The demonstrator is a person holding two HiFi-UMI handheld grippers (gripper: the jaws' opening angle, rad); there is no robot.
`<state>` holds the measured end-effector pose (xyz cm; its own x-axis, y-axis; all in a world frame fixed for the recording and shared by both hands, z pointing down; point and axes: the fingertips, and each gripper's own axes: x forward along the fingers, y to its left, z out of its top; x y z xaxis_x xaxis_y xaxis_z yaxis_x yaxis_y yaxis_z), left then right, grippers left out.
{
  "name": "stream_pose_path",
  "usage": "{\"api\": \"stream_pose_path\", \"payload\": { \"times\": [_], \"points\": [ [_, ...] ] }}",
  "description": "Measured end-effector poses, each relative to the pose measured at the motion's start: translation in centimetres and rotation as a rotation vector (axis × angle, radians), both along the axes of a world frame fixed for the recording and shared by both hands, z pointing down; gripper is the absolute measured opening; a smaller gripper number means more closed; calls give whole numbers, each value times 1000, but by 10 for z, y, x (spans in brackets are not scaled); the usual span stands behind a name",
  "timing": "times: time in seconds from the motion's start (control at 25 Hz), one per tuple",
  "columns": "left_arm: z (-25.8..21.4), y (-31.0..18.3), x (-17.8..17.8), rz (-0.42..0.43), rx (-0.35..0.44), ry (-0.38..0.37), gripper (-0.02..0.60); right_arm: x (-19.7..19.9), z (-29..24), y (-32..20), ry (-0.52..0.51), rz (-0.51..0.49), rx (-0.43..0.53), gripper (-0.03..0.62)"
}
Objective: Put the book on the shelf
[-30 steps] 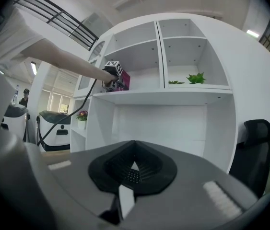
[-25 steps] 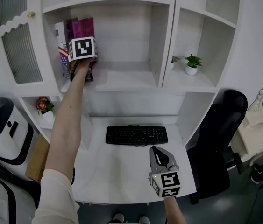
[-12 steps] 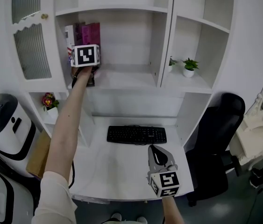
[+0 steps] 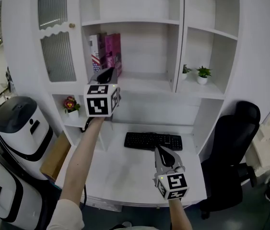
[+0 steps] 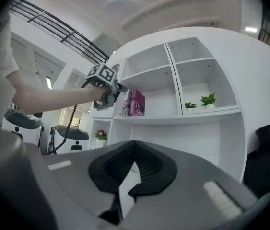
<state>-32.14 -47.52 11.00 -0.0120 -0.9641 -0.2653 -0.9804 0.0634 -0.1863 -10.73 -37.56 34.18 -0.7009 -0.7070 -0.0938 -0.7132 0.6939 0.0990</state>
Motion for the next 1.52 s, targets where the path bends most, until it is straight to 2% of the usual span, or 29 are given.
{"api": "stream_pose_path", "payload": {
  "times": [0.12,0.24,0.36,0.52,0.6,0.68,0.88,1.2,1.52],
  "points": [
    [21,63,42,109,123,-12,6,1,-8,4,-32,4,12,2],
    [64,116,67,138,145,26,6,3,-10,10,-48,8,24,2],
    [109,157,74,90,143,68,6,6,-6,16,-57,13,30,2],
    [167,195,70,-2,132,174,6,10,8,21,-63,24,16,2],
    [200,201,72,-15,85,229,6,10,16,24,-55,25,1,2],
    [220,203,80,-19,46,252,6,7,23,26,-43,18,-11,2],
    [225,210,85,-107,73,170,5,0,30,32,-31,-7,-16,2],
    [234,214,79,-73,48,253,5,1,34,35,-22,-4,-26,2],
    [239,213,78,-72,25,261,5,2,41,33,-12,4,-42,2]
  ]
}}
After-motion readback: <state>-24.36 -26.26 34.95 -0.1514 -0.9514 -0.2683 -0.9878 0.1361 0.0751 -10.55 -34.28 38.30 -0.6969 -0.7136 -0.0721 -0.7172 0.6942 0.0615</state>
